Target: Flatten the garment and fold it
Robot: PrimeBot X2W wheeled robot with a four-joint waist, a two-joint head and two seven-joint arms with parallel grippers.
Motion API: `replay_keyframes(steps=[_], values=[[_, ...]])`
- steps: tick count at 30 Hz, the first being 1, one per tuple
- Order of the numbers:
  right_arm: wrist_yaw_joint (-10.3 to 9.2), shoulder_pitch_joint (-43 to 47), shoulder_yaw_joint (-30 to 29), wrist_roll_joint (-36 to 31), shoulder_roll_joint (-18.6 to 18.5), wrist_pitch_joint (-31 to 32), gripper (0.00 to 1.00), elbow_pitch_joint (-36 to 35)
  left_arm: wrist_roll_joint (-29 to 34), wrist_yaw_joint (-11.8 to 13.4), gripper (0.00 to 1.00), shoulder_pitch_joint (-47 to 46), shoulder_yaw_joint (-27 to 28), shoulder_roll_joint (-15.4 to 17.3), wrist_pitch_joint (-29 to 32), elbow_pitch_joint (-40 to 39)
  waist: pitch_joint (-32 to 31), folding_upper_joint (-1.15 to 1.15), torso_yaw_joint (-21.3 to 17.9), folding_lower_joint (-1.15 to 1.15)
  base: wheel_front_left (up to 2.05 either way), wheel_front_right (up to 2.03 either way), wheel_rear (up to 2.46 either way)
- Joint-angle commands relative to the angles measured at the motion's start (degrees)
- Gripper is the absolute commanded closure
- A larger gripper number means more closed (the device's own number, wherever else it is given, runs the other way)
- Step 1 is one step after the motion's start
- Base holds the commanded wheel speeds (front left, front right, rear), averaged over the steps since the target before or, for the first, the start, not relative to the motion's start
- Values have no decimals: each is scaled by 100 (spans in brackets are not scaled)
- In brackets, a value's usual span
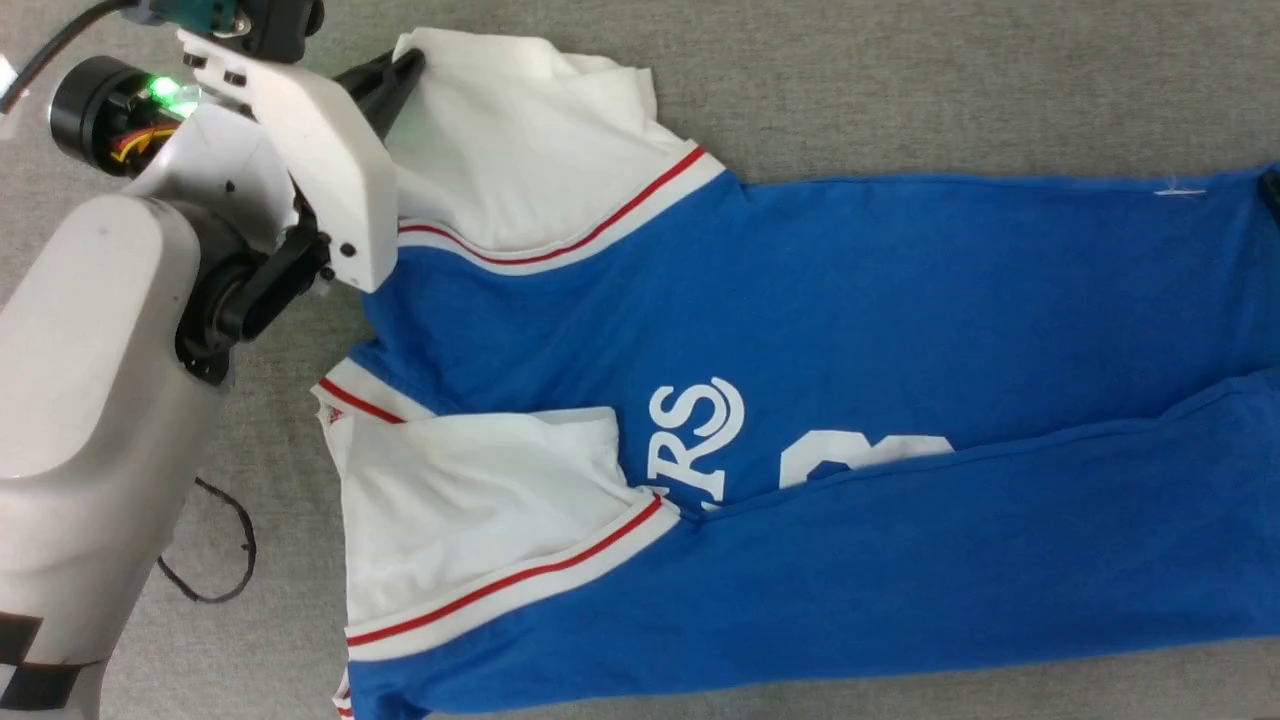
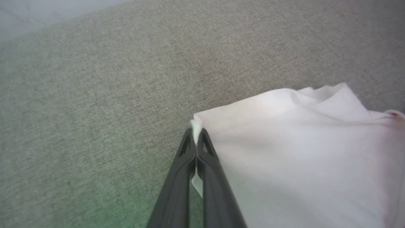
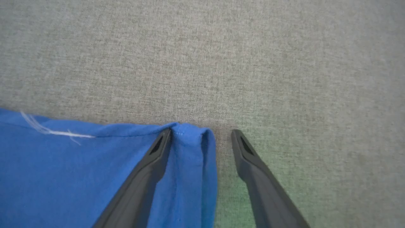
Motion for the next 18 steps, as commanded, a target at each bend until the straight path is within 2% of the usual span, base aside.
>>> replay_keyframes(steps=[1, 2, 5, 10, 18], values=[[-12, -43, 24, 44, 88, 112, 49, 130, 51, -12, 100, -76, -8, -20, -6, 11, 47, 0, 41, 0, 0, 0, 0], [-12, -68, -26, 56, 118, 180, 100, 187, 46, -10, 100, -82, -2, -18, -12, 17, 58, 0, 50, 0, 0, 0, 0], [-12, -134, -145, 31, 185, 318, 100, 241, 23, -1, 100, -99, 35, 11, -36, 23, 74, 0, 67, 0, 0, 0, 0], [-12, -284, -337, -189, 256, 208, 100, 144, 39, 22, 100, -115, 123, 60, -230, -10, 21, 0, 80, 0, 0, 0, 0], [-12, -474, -453, -313, 273, -232, 100, -13, 278, 49, 100, -224, 316, 27, -1169, -20, -153, 0, 94, 0, 0, 0, 0]])
